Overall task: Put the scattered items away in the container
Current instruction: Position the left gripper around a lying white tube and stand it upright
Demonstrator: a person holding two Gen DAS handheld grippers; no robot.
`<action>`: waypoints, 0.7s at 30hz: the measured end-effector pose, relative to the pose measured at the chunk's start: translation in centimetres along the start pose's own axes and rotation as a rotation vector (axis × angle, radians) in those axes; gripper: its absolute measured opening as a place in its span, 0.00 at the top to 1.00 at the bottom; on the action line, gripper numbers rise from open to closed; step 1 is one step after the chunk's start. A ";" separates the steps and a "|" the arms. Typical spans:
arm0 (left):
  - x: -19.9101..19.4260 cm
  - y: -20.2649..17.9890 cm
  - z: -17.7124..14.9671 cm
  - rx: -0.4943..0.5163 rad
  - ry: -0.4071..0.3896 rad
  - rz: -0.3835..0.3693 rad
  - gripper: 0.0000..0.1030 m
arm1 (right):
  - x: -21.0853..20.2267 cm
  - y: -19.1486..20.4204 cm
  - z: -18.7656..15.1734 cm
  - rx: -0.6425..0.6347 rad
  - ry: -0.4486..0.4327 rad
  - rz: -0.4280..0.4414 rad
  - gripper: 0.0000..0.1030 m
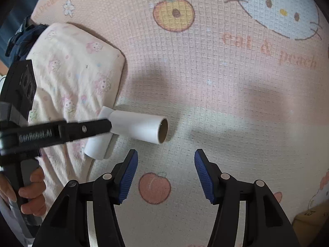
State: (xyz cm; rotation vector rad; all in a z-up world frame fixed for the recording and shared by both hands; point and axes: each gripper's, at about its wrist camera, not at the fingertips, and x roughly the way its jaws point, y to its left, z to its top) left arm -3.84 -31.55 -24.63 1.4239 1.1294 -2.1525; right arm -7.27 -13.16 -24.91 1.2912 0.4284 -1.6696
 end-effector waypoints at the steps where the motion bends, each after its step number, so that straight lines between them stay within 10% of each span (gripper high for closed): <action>1: 0.2 0.1 0.2 0.002 -0.005 0.011 0.46 | 0.3 0.0 0.0 0.001 0.008 0.002 0.47; 21: 2.9 -0.9 1.4 -0.020 0.005 -0.030 0.46 | 2.2 -2.2 0.6 0.156 -0.003 0.083 0.47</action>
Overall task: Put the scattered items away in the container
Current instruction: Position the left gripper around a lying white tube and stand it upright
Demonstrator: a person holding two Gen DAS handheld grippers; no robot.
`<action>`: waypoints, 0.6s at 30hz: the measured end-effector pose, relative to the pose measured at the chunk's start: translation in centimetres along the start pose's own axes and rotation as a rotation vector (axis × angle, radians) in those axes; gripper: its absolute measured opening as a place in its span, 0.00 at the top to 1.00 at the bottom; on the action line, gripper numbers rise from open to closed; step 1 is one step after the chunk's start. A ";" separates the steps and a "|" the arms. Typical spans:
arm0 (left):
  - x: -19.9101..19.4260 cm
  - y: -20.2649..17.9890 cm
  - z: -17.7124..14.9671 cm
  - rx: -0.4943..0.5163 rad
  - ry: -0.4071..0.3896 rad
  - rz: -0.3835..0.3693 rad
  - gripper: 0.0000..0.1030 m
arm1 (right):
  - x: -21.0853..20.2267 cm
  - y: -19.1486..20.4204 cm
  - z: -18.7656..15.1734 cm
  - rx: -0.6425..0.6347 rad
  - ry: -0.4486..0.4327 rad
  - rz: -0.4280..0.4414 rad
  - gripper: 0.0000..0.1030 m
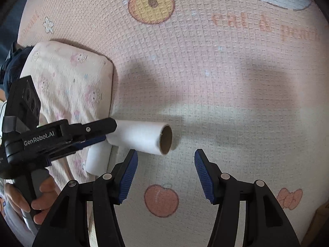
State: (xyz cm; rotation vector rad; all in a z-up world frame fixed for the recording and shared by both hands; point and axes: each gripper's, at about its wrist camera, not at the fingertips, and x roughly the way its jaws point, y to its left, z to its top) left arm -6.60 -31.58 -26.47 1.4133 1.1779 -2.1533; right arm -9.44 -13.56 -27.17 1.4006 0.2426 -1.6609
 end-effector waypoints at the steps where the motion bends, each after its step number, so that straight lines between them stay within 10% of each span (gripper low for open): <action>1: -0.1 -0.2 -0.1 0.013 -0.006 0.010 0.47 | -0.1 -0.1 0.0 -0.001 -0.007 -0.002 0.47; 18: 3.0 -5.0 -3.0 0.146 0.089 -0.054 0.61 | -1.9 -2.8 -1.7 0.020 -0.059 0.057 0.54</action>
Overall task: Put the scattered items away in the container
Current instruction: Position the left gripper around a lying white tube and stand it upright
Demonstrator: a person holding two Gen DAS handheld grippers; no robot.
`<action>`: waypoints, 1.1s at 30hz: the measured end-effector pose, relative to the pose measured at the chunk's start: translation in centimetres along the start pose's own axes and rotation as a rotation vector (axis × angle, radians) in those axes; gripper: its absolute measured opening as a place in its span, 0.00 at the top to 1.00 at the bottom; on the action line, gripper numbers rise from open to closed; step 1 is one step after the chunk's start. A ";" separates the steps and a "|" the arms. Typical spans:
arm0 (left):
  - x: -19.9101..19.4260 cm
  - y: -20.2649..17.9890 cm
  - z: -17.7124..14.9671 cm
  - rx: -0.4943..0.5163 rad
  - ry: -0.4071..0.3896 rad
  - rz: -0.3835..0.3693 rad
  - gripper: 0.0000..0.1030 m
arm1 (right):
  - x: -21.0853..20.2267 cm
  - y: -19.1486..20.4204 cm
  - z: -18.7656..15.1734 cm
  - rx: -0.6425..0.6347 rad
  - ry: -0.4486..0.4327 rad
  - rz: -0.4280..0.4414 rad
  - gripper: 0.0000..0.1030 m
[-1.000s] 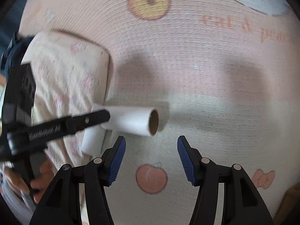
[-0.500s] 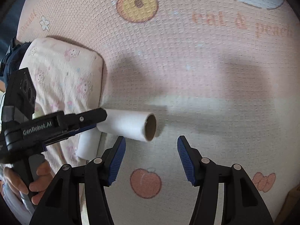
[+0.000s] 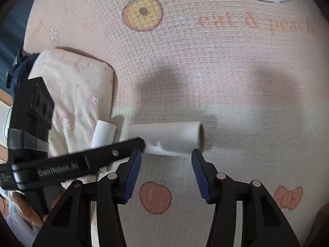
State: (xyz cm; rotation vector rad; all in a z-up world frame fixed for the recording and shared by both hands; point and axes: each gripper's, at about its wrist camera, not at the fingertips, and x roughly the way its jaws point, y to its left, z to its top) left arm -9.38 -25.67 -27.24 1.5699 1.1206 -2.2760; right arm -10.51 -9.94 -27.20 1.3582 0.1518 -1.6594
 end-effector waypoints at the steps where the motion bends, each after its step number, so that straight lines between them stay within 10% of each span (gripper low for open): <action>1: 0.1 -0.3 -0.2 0.009 0.004 0.001 0.62 | -0.2 -0.2 -0.3 -0.004 -0.002 -0.002 0.54; 11: 0.8 -2.5 -1.8 0.050 0.045 -0.023 0.63 | -1.8 -2.9 -1.9 0.028 0.022 -0.021 0.54; 22: -2.2 -2.0 1.8 0.021 -0.102 0.039 0.63 | -2.2 -4.8 -1.0 0.153 0.035 -0.042 0.53; 26: -0.7 -0.7 2.8 -0.028 -0.047 0.001 0.79 | -2.0 -3.9 -0.6 0.127 0.038 -0.030 0.52; 33: 1.8 0.0 1.3 -0.047 0.031 -0.010 0.80 | -1.8 -3.0 -0.6 0.109 0.022 -0.034 0.52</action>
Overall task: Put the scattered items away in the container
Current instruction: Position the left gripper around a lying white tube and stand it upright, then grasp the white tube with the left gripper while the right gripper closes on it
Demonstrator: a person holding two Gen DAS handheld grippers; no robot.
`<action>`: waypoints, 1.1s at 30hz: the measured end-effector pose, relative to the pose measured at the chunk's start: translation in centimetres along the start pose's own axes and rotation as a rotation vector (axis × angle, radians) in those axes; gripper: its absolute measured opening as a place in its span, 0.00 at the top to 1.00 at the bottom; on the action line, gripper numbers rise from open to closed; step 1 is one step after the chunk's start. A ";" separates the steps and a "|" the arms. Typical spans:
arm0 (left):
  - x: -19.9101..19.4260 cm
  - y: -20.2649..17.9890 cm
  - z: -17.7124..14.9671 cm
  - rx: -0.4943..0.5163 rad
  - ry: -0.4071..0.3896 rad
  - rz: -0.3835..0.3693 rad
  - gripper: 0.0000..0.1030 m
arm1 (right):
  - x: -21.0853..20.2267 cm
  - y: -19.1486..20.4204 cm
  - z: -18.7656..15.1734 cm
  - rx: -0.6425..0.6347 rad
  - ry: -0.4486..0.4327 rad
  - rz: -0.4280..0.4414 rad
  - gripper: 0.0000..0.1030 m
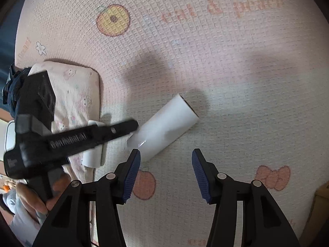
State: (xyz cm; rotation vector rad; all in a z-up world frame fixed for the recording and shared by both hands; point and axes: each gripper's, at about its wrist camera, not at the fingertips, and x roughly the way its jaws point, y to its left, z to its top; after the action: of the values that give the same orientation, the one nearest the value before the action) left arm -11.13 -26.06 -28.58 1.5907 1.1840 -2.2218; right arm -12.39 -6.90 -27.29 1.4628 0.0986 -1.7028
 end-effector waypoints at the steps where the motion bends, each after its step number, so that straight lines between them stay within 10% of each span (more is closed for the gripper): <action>1: 0.1 0.2 -0.3 -0.023 0.012 -0.028 0.80 | -0.1 0.0 0.0 -0.005 -0.011 0.001 0.52; 12: 2.7 0.8 -3.6 -0.147 0.115 -0.217 0.81 | 0.6 -2.0 -0.3 0.013 0.046 -0.042 0.52; 33: 3.2 -2.7 -3.0 0.031 0.150 -0.156 0.58 | 1.9 -3.6 -1.6 0.115 0.103 0.002 0.54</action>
State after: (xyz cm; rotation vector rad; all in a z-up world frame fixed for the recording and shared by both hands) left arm -11.71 -21.24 -30.31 1.7606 1.3637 -2.2568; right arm -13.36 -4.81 -30.96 1.6356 0.0558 -1.6547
